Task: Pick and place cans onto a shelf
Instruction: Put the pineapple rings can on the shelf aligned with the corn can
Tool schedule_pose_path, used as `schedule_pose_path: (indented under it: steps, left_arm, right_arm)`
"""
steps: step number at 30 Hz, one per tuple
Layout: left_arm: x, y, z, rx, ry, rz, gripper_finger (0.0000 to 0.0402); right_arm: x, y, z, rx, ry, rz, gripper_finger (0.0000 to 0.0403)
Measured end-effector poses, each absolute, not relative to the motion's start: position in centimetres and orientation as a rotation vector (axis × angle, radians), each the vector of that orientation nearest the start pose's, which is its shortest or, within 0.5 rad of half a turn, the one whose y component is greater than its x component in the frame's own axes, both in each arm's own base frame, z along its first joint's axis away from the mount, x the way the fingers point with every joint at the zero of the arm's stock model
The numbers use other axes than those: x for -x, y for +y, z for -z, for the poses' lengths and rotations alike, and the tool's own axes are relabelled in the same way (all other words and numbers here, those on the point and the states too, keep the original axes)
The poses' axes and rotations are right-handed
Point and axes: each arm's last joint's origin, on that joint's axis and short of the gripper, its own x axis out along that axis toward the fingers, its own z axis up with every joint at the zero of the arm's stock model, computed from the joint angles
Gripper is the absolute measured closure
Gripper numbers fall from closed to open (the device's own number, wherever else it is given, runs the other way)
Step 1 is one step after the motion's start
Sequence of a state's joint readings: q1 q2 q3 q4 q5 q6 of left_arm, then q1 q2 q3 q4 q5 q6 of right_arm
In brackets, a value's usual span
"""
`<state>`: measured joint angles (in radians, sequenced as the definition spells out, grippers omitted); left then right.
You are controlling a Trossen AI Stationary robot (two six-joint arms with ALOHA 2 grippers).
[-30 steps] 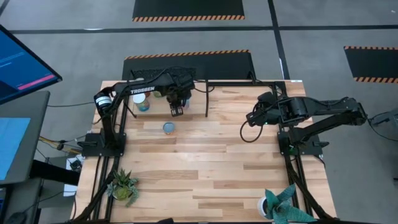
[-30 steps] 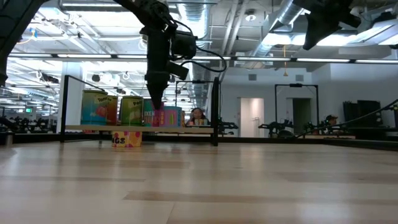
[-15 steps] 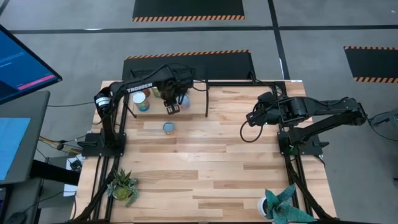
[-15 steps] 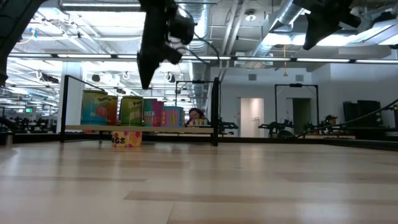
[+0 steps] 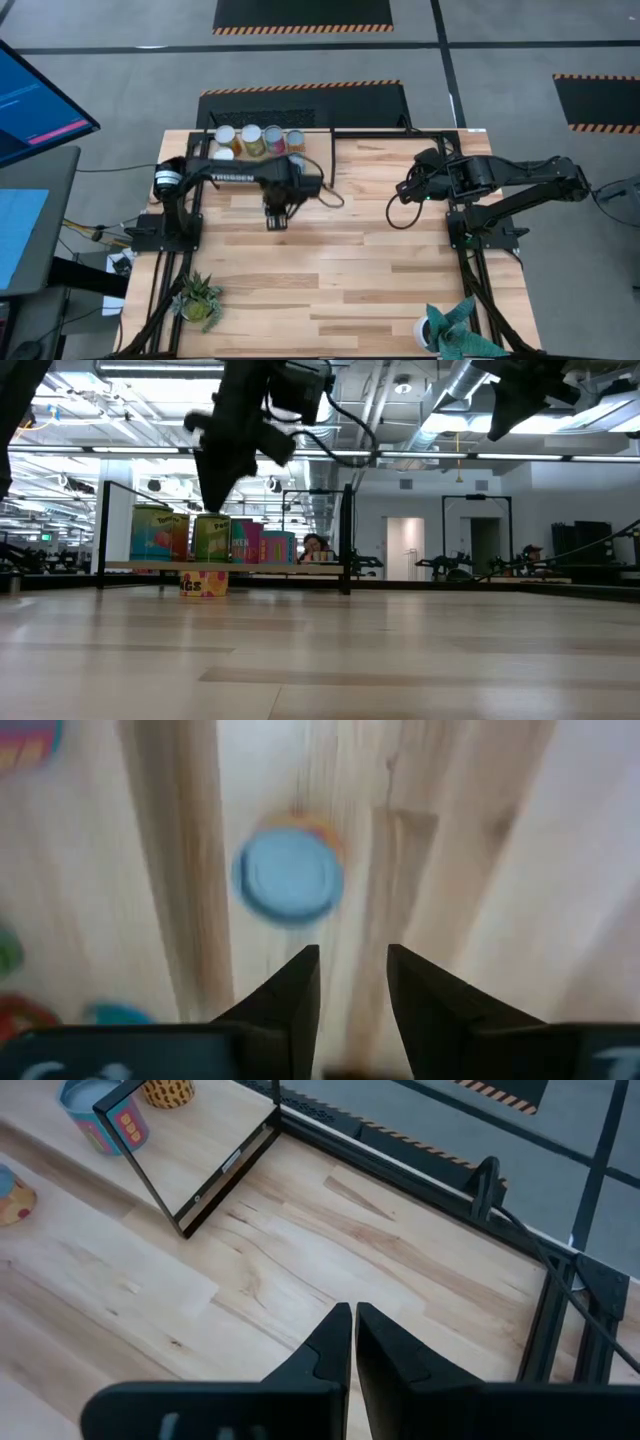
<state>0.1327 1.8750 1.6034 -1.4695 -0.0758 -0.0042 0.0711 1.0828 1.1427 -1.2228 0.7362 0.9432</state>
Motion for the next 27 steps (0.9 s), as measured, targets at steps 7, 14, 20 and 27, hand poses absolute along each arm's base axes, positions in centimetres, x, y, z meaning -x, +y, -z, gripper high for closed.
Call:
schedule_pose_path:
  steps: [7,14,20,27]
  left_arm:
    - [-32.2,2.4,-20.1,-0.024,1.652,-0.188,0.0294]
    - [-27.7,2.1,-20.9,-0.024,1.436,-0.307,0.0294]
    - [-24.7,1.8,-21.4,0.021,1.27,-0.251,0.0294]
    - [-25.1,1.9,-20.5,-0.034,1.195,-0.211,0.0294]
  right_arm:
    - [-17.3,-0.7,-32.9,-0.358,0.711,1.003,0.036]
    - [-17.5,-0.6,-32.7,-0.382,0.747,0.972,0.036]
    - [-17.6,-0.6,-32.6,-0.379,0.751,0.974,0.036]
    - [-18.3,-0.5,-32.2,-0.368,0.768,0.98,0.036]
